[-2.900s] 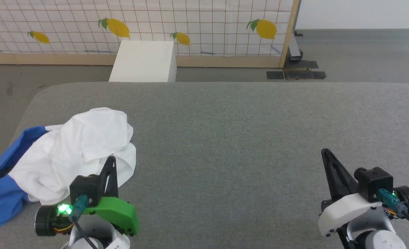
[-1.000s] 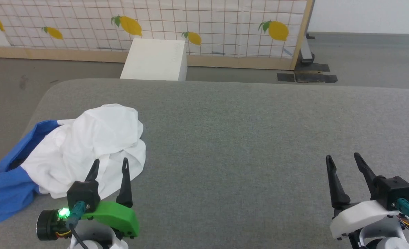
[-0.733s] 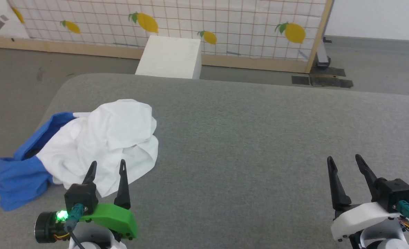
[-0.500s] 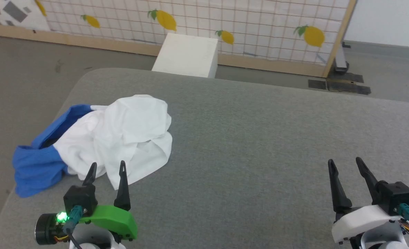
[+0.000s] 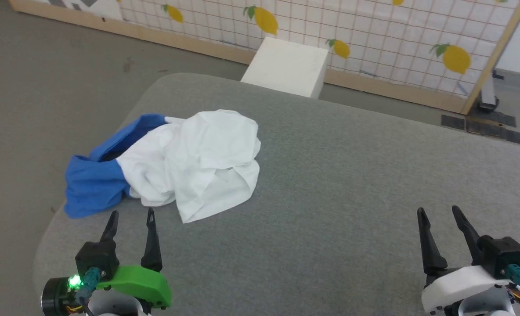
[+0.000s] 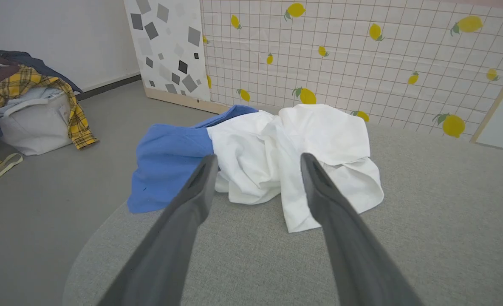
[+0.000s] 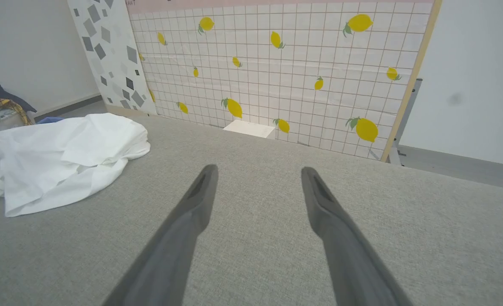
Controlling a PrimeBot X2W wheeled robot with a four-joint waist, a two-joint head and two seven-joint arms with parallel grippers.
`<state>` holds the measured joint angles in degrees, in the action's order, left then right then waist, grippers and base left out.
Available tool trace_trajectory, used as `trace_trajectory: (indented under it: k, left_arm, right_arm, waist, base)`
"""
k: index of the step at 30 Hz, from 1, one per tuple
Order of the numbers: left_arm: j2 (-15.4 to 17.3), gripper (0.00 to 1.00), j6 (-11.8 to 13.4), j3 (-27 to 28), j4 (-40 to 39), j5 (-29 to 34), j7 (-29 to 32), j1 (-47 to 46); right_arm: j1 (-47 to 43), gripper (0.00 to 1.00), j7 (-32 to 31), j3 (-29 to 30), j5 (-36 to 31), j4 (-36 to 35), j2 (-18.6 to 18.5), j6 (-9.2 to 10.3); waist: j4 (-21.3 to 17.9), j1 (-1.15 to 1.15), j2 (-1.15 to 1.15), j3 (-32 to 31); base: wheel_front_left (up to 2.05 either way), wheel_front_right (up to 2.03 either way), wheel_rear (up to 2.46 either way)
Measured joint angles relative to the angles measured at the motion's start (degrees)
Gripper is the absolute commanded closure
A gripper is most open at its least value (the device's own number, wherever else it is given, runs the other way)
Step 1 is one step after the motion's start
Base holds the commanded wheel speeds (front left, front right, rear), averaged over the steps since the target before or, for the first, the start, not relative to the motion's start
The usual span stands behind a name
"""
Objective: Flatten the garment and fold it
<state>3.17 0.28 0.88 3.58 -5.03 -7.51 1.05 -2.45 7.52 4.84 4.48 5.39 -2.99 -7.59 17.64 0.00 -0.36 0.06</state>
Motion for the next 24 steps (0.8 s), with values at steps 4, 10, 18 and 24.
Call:
trace_trajectory:
  k: [4, 10, 18, 24]
  left_arm:
    - [0.00, 0.00, 0.26, 0.08, 0.22, -0.11, -0.60, 0.13]
    - [0.00, 0.00, 0.36, 0.19, 0.58, -0.60, -1.19, 0.22]
    - [0.00, 0.00, 0.88, 0.25, 0.82, -1.09, -2.24, 0.74]
    - [0.00, 0.00, 1.10, 0.30, 0.88, -1.44, -2.93, 1.16]
  right_arm:
    - [-0.01, 0.00, 0.48, -0.08, 0.15, 0.51, 0.00, 0.00]
    - [-0.09, 0.00, 1.15, -0.20, 0.62, 1.33, 0.01, 0.00]
    - [-0.46, 0.00, 2.11, -0.01, 1.16, 2.46, 0.01, 0.00]
    - [-1.18, 0.00, 2.82, 0.15, 1.43, 3.37, 0.01, 0.00]
  waist:
    - [2.10, 0.00, 0.00, 0.08]
    - [4.85, 0.00, 0.00, 0.25]
    - [7.91, 0.00, 0.00, 0.40]
    - [9.74, 0.00, 0.00, 0.38]
  base:
    - [0.00, 0.00, 0.00]
    - [0.00, 0.00, 0.00]
    - [0.00, 0.00, 0.00]
    - [0.00, 0.00, 0.00]
